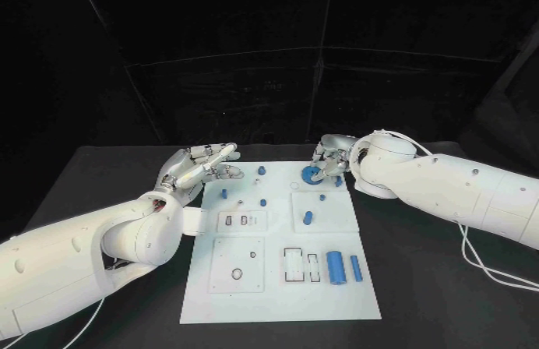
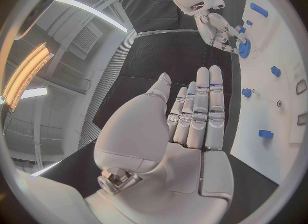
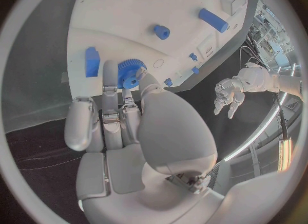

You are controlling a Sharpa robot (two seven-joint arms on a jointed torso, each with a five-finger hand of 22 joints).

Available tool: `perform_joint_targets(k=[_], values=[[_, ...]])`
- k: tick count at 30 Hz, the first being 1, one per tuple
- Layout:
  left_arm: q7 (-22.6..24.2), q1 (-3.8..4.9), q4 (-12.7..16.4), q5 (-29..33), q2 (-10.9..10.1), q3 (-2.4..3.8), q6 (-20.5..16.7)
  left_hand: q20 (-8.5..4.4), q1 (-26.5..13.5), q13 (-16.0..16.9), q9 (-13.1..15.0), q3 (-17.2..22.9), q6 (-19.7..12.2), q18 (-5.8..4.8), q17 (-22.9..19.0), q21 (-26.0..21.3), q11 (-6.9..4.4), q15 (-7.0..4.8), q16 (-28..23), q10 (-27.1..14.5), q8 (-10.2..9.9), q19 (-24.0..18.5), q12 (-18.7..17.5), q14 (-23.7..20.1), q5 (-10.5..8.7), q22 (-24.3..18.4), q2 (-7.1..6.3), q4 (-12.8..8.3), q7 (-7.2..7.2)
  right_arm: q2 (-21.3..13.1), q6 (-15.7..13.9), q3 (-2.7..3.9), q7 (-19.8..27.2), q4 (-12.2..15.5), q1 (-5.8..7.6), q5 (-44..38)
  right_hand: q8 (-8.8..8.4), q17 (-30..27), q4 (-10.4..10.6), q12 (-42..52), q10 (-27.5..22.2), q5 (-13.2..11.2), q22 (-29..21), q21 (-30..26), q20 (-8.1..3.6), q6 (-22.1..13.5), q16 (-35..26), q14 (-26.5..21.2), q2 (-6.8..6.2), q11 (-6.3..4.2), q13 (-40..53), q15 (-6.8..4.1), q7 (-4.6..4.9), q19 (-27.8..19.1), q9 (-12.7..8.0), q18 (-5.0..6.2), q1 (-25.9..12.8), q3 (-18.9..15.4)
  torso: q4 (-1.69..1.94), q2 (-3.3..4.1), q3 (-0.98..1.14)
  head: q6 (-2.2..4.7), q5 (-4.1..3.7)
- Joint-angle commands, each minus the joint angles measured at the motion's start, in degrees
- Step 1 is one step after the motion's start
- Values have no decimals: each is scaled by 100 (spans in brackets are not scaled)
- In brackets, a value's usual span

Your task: Assemble the parts on the task board

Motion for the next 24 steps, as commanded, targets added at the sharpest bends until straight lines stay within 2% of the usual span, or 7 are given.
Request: perform_joint_targets(k=[1,4,8,12,15,20,24], values=[[11,10,7,-28,6,6,71,10,8,-5,-1,-16,5,23,5,40,-5,-11,-6,-20,-24,21,-17,6,25,7,29,-32,-12,12,101,-8,-49,7,-4,-33,25,10,-5,38,48,-1,14,24,-1,73,-26,114,80,-6,458,5,-6,42,6,-109,15,53,7,2,-1,2,-6],[11,10,6,-28,3,6,70,10,8,-5,-1,-16,5,23,5,40,-5,-11,-6,-20,-24,21,-17,6,25,7,29,-32,-12,14,-10,-8,-36,21,-5,-108,49,13,-39,57,69,-6,25,31,-11,172,-33,111,149,-23,490,-8,-23,46,8,-110,60,136,4,2,-2,-1,-4],[11,10,7,-28,3,6,73,10,8,-5,-1,-16,5,23,5,40,-5,-11,-6,-20,-24,21,-17,6,25,7,29,-32,-12,9,-333,-8,51,96,-8,-349,113,16,-151,172,191,-78,101,67,-41,410,-50,96,270,-79,658,-47,-91,82,23,-124,215,356,2,0,-2,-1,-2],[12,10,8,-28,5,6,73,10,8,-5,-1,-16,5,23,5,40,-5,-11,-6,-20,-24,21,-17,6,25,7,29,-32,-12,0,-691,-8,169,215,-17,-481,132,22,-180,239,265,-144,165,98,-67,575,-56,97,295,-118,755,-70,-139,115,31,-137,199,478,0,0,-1,3,3],[12,10,11,-28,4,6,72,10,8,-5,-1,-16,5,23,5,40,-5,-11,-6,-20,-24,21,-17,6,25,7,29,-32,-12,-19,-904,-8,227,342,-22,-570,118,25,-199,258,288,-115,204,116,-77,620,-59,96,294,-130,785,-79,-153,134,28,-145,188,540,6,0,0,11,5],[12,10,23,-28,-10,6,70,9,17,-5,-2,-10,6,23,16,43,-4,-11,-9,-21,-28,19,-23,4,25,9,36,-44,-10,-74,-1230,-8,314,670,-27,-673,45,33,-244,268,306,109,268,149,-90,678,-70,96,226,-137,812,-88,-157,166,9,-158,121,704,13,-4,-8,16,20],[11,10,42,-28,-27,6,71,9,17,-5,-2,-10,6,23,16,43,-4,-11,-9,-21,-28,19,-23,4,25,9,36,-44,-10,-33,-1404,-7,288,936,-28,-836,11,38,-240,267,309,134,306,166,-90,690,-72,100,191,-135,816,-86,-155,184,2,-166,58,758,24,-5,-13,23,43]])
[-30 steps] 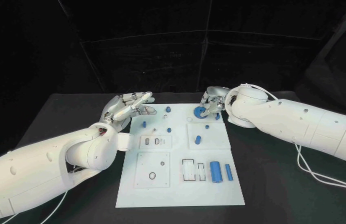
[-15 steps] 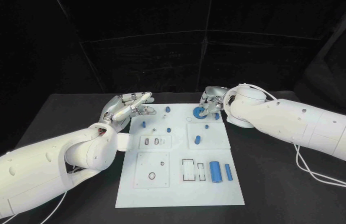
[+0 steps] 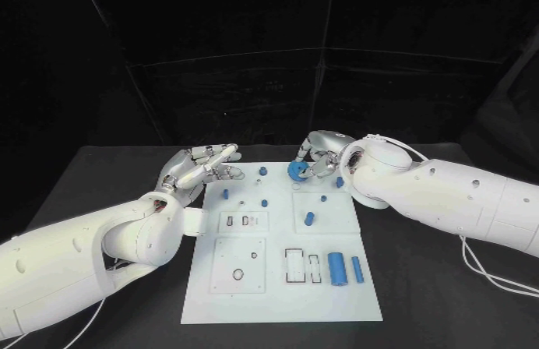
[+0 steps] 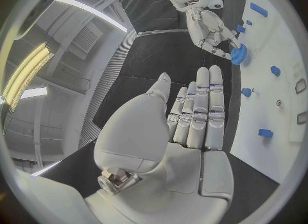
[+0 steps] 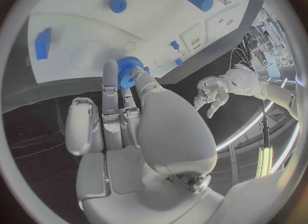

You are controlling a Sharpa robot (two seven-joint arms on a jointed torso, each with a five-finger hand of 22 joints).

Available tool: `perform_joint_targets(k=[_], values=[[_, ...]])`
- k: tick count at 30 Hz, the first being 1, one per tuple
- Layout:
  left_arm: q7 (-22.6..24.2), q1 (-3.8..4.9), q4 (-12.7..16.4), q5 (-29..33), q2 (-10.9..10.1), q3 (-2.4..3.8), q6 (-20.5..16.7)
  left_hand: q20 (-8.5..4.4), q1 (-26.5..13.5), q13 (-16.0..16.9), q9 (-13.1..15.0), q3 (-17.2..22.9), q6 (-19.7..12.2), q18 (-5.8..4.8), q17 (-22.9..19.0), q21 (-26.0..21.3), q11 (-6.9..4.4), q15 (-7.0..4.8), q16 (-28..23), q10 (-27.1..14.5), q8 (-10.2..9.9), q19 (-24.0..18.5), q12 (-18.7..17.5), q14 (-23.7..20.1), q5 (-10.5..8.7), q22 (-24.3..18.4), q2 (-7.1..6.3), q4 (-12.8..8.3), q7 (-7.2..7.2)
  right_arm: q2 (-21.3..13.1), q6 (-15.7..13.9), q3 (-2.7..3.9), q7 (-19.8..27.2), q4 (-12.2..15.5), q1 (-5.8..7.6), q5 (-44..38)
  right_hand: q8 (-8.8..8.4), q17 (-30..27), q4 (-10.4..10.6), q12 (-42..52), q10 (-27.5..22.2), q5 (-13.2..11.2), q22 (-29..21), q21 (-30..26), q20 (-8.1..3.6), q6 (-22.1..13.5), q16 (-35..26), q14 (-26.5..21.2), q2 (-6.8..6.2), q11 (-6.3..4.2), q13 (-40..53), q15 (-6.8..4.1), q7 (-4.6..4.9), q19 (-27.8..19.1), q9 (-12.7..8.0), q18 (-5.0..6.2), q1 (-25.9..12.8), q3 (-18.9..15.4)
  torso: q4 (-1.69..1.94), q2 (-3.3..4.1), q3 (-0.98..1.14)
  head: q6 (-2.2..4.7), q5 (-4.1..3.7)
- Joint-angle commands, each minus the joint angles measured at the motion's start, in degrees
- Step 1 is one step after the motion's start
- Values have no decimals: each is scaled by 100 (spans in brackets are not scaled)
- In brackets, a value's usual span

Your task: Assemble the parts on the task board

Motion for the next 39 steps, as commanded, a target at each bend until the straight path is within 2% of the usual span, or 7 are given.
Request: perform_joint_targets(k=[1,5,11,15,23,32,39], values=[[18,10,30,-28,-13,6,70,9,17,-6,-2,6,6,23,5,19,-4,-11,-9,-21,-28,19,-23,4,25,8,36,-28,-9,81,-502,4,96,155,10,-374,-33,8,27,26,136,30,34,40,11,279,-23,100,-17,-40,815,-43,-153,50,11,-77,-124,90,11,-4,-5,3,21],[17,10,39,-28,-23,6,70,9,20,-6,-2,8,7,23,9,20,-4,-10,-10,-20,-30,18,-25,3,26,9,40,-31,-9,226,-543,-9,76,161,10,-494,-47,9,25,24,135,33,65,54,11,275,-24,101,-29,-39,813,-43,-150,65,7,-84,-137,107,3,-2,-1,6,53],[18,10,49,-28,-29,7,73,9,20,-6,-2,8,7,23,9,20,-4,-10,-10,-20,-30,18,-25,3,26,9,40,-31,-9,603,-549,-83,37,22,-5,-729,-67,11,26,18,131,29,86,63,13,276,-25,102,-48,-36,809,-41,-147,75,4,-88,-165,134,13,5,-6,4,63],[19,11,44,-28,-20,7,75,9,20,-6,-2,8,7,23,9,20,-4,-10,-10,-20,-30,18,-25,3,26,9,40,-31,-9,847,-499,-143,37,-137,-31,-805,-68,11,26,18,131,28,86,64,13,276,-25,102,-49,-36,809,-41,-147,75,4,-88,-166,135,8,8,-1,-14,76],[18,11,32,-28,-7,7,76,9,20,-6,-2,8,7,23,9,20,-4,-10,-10,-20,-30,18,-25,3,26,9,40,-31,-9,1167,-277,-205,38,-445,-91,-847,-103,16,31,9,127,-16,90,66,16,284,-27,107,-76,-32,803,-38,-143,76,0,-88,-225,188,8,7,2,-45,90],[18,13,32,-28,-4,7,73,9,20,-6,-2,8,7,23,9,20,-4,-10,-10,-20,-30,18,-25,3,26,9,40,-31,-9,1330,-146,-222,-21,-689,-108,-853,-136,19,38,-4,117,-49,95,68,19,279,-28,111,-101,-27,791,-34,-137,77,-4,-89,-276,224,0,6,7,-60,111],[18,14,25,-28,-3,7,73,9,20,-6,-2,8,7,23,9,20,-4,-10,-10,-20,-30,18,-25,3,26,9,40,-31,-9,1322,-349,-224,9,-698,-123,-866,-221,24,25,-34,92,-43,103,71,27,220,-32,114,-148,-8,763,-24,-111,78,-16,-91,-325,300,-10,4,10,-70,130]])
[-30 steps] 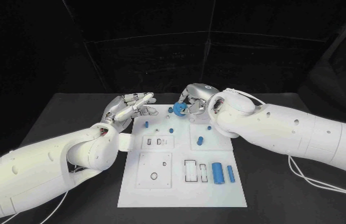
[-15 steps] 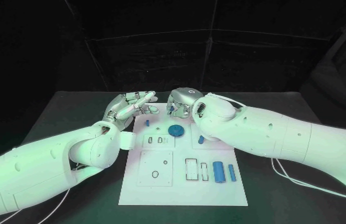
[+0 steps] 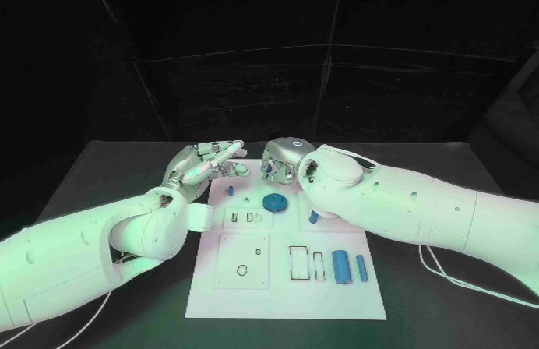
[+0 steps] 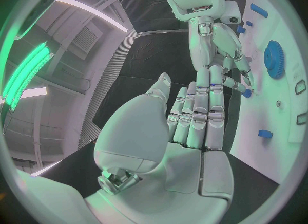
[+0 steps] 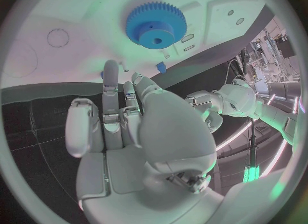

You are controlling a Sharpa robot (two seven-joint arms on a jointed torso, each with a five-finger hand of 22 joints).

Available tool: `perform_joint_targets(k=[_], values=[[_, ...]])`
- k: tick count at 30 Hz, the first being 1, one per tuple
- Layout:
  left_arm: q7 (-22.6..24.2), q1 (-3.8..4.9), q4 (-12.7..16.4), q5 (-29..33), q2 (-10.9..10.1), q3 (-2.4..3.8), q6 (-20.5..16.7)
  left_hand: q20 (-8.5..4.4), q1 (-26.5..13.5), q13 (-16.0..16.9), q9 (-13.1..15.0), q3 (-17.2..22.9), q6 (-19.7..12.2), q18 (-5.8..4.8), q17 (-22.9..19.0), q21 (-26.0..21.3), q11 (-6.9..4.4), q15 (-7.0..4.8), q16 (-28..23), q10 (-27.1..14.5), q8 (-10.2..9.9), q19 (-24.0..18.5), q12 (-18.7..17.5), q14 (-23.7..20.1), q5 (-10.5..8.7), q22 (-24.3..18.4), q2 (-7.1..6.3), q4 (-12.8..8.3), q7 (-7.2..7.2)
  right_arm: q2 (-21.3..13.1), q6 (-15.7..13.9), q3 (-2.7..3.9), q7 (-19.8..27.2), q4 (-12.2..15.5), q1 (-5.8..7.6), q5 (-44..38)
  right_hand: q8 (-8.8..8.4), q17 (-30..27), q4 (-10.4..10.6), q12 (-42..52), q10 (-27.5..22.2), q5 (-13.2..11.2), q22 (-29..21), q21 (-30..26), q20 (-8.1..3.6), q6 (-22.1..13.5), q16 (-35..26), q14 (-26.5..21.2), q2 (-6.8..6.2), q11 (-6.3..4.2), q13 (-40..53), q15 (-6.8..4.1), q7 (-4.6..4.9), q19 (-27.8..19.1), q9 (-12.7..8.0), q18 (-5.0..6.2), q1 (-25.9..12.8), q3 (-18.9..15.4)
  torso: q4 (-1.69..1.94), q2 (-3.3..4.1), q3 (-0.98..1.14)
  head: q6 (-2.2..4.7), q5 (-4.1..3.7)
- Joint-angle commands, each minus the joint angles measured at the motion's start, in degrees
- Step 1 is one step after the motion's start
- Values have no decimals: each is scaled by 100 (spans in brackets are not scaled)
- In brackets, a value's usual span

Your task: Assemble the parts on the task board

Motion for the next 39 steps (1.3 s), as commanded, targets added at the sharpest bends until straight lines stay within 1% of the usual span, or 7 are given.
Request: perform_joint_targets(k=[1,7,13,18,22,29,39], values=[[23,11,2,-28,3,7,68,9,20,-6,-2,8,7,23,6,21,-4,-11,-10,-20,-30,18,-25,3,26,5,39,-32,-9,-38,-135,1,26,38,7,-68,-36,9,5,-32,91,-25,6,23,11,-57,-33,114,-41,-5,757,-23,0,16,-6,-92,-23,49,-6,-6,-2,-8,9],[23,11,-1,-28,-11,7,68,9,20,-6,-2,8,7,23,6,21,-4,-11,-10,-20,-30,18,-25,3,26,5,39,-32,-9,-244,-229,1,85,249,-2,33,-65,11,6,-41,84,-41,8,23,16,-72,-34,116,-64,3,749,-17,10,16,-7,-92,-54,69,-15,-6,5,-9,21],[23,11,-3,-28,-27,7,69,8,28,-6,-2,14,9,22,22,25,-3,-10,-14,-19,-35,15,-32,1,25,8,47,-46,-7,-557,-65,0,93,595,-4,309,-145,18,63,-64,65,-116,11,24,36,-126,-33,128,-168,32,727,5,41,15,-8,-93,-222,47,-16,-6,1,-1,12],[22,11,-3,-28,-42,7,69,8,28,-6,-2,14,9,22,22,25,-3,-10,-14,-19,-35,15,-32,1,25,8,47,-46,-7,-855,303,-1,14,912,-3,675,-276,28,206,-119,14,-160,-1,18,68,-296,-28,147,-371,72,665,41,77,6,-14,-91,-548,-170,-26,-9,-2,-5,16],[22,11,-2,-28,-51,7,70,8,28,-6,-2,14,9,22,22,25,-3,-10,-14,-19,-35,15,-32,1,25,8,47,-46,-7,-1036,736,-2,-92,1059,-1,1069,-425,40,461,-202,-76,-176,-13,11,109,-551,-29,155,-470,126,572,85,133,-7,-7,-88,-888,-555,-23,-6,-7,-7,7],[19,11,-20,-28,-42,6,74,8,28,-6,-2,14,9,22,22,25,-3,-10,-14,-19,-35,15,-32,1,25,8,47,-46,-7,-1100,1123,-3,-161,1107,1,1432,-468,56,853,-203,-96,-47,-9,14,144,-665,-31,155,-384,164,576,113,173,-11,15,-87,-1121,-1109,1,1,-3,-22,-7],[10,11,-46,-28,-31,6,73,8,28,-6,-2,14,9,22,22,25,-3,-10,-14,-19,-35,15,-32,1,25,8,47,-46,-7,-1005,1217,-4,-108,1070,1,1523,-442,62,865,-165,-64,-33,13,25,145,-640,-33,155,-290,159,624,111,165,-3,29,-91,-976,-1217,1,0,-8,-55,8]])
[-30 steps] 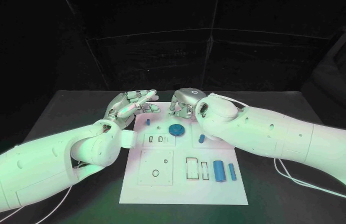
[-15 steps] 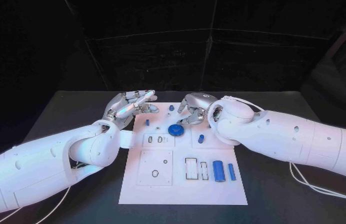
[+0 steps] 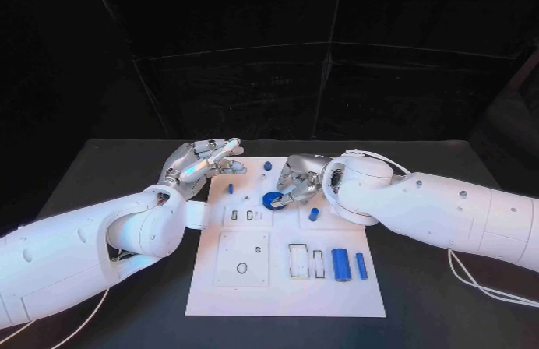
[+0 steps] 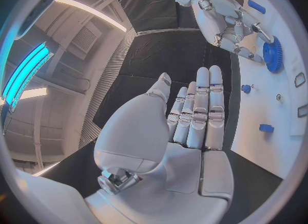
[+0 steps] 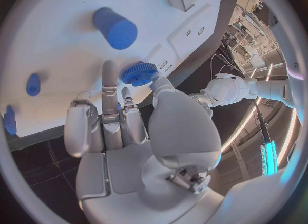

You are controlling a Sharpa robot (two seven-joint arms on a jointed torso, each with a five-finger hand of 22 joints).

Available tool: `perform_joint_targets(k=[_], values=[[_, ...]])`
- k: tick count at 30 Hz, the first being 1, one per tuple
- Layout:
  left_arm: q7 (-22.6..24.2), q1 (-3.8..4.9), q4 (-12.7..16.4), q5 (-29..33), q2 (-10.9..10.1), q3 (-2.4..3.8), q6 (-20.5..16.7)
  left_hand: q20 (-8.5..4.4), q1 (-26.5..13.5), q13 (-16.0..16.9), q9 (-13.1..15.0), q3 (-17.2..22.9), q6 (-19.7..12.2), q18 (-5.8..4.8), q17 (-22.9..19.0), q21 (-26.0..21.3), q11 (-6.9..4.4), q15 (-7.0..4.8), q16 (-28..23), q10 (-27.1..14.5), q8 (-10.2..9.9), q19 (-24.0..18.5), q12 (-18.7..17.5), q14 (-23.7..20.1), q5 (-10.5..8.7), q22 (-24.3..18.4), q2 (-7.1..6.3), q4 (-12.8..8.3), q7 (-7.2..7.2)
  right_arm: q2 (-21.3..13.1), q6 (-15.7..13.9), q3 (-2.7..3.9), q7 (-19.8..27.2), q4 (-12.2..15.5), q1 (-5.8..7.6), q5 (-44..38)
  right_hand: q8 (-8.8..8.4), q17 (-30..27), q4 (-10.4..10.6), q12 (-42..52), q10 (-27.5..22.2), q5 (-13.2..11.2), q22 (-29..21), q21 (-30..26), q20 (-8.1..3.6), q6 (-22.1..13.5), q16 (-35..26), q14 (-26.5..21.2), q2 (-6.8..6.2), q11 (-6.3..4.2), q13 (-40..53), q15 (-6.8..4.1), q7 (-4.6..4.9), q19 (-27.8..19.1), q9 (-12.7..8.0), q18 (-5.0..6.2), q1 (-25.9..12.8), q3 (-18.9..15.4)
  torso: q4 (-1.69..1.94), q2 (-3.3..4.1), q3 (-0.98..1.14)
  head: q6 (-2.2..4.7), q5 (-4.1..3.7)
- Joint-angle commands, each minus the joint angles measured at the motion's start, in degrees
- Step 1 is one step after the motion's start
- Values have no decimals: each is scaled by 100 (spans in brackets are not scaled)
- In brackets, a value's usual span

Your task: Assemble the parts on the task board

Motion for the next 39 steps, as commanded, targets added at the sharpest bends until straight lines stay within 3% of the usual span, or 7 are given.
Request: perform_joint_targets(k=[1,17,30,39], values=[[12,10,0,-28,9,6,69,8,28,-6,-2,-3,9,22,6,29,-3,-10,-14,-19,-35,15,-32,1,25,9,47,-30,-7,28,185,2,11,-10,12,166,-6,12,-18,37,33,32,16,29,48,-1,-33,156,70,22,629,25,-15,10,9,-93,89,-63,-4,-1,-1,-9,13],[-5,10,-19,-28,21,6,82,8,33,-6,-2,1,10,22,19,32,-2,-10,-17,-18,-40,12,-37,-2,25,11,53,-40,-5,158,196,1,35,-140,11,81,91,24,-390,103,100,-69,77,60,23,149,-45,150,453,-16,719,-5,-54,34,33,-104,797,23,-4,1,2,-43,15],[-22,10,-22,-28,23,6,94,8,36,-8,-3,4,7,21,25,34,0,-9,-19,-22,-44,11,-43,-4,25,13,57,-45,-1,222,283,0,4,-177,11,-390,88,26,-679,109,110,-118,93,66,9,171,-58,140,402,-24,736,-19,-55,37,19,-107,1080,118,-1,-2,-1,-68,11],[-26,10,-22,-28,21,6,95,8,36,-8,-3,4,7,21,25,34,0,-9,-19,-22,-44,11,-43,-4,25,13,57,-45,-1,226,290,0,1,-159,11,-568,123,26,-753,118,122,-118,98,68,2,252,-64,137,409,-35,750,-27,-67,38,28,-108,1134,161,0,-4,-2,-85,10]])
